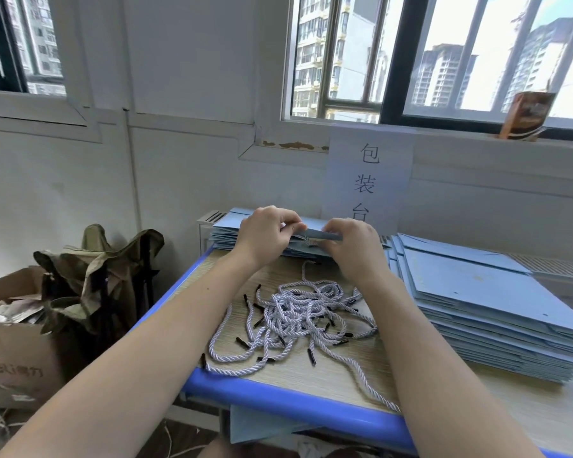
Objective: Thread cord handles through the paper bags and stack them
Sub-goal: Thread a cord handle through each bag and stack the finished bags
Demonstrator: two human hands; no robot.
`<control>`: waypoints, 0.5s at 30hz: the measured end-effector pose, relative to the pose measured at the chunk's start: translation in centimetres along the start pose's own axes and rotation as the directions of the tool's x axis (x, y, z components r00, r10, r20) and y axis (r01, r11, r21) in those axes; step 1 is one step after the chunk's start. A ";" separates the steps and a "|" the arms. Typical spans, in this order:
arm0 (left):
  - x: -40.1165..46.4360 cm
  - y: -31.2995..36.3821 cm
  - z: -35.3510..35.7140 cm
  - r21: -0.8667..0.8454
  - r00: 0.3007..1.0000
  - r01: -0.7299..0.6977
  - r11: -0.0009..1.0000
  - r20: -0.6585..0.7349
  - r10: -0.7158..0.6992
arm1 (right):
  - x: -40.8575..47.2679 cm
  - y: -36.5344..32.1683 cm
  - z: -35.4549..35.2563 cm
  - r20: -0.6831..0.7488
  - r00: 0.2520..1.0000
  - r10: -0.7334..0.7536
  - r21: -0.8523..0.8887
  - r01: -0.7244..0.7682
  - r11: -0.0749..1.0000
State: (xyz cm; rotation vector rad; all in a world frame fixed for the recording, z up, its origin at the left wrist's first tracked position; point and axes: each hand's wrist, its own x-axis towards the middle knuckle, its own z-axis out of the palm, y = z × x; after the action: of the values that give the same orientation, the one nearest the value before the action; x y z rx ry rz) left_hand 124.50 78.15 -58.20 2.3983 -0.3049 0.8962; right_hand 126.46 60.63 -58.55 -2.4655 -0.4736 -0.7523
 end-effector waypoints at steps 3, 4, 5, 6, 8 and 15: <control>0.1 0.0 -0.2 -0.046 0.999 -0.047 0.998 -0.002 0.047 | -0.1 0.1 0.1 -0.036 0.999 0.027 -0.100 -0.030 0.994; 0.2 0.0 -0.3 -0.050 0.998 -0.056 0.997 0.002 0.056 | -0.1 0.1 0.0 -0.042 0.998 0.042 -0.114 -0.047 0.992; 0.2 0.0 -0.4 -0.043 0.998 -0.063 0.997 0.010 0.063 | -0.2 0.1 -0.1 -0.046 0.997 0.056 -0.116 -0.061 0.991; 0.2 0.0 -0.4 -0.031 0.997 -0.069 0.997 0.021 0.070 | -0.2 0.1 -0.2 -0.047 0.997 0.067 -0.115 -0.072 0.991; 0.0 0.0 -0.5 -0.022 0.996 -0.085 0.996 0.032 0.085 | -0.3 -0.1 -0.3 -0.042 0.997 0.068 -0.126 -0.073 0.989; -0.5 0.6 0.7 0.206 0.963 -0.202 0.958 0.222 0.155 | -0.4 -0.5 -0.2 -0.017 0.998 0.066 -0.049 -0.066 0.997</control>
State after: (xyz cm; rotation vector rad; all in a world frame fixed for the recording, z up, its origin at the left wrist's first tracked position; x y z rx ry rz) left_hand 124.29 77.23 -58.69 2.7165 -0.5321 0.7995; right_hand 125.83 60.79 -58.46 -2.5057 -0.3700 -0.7646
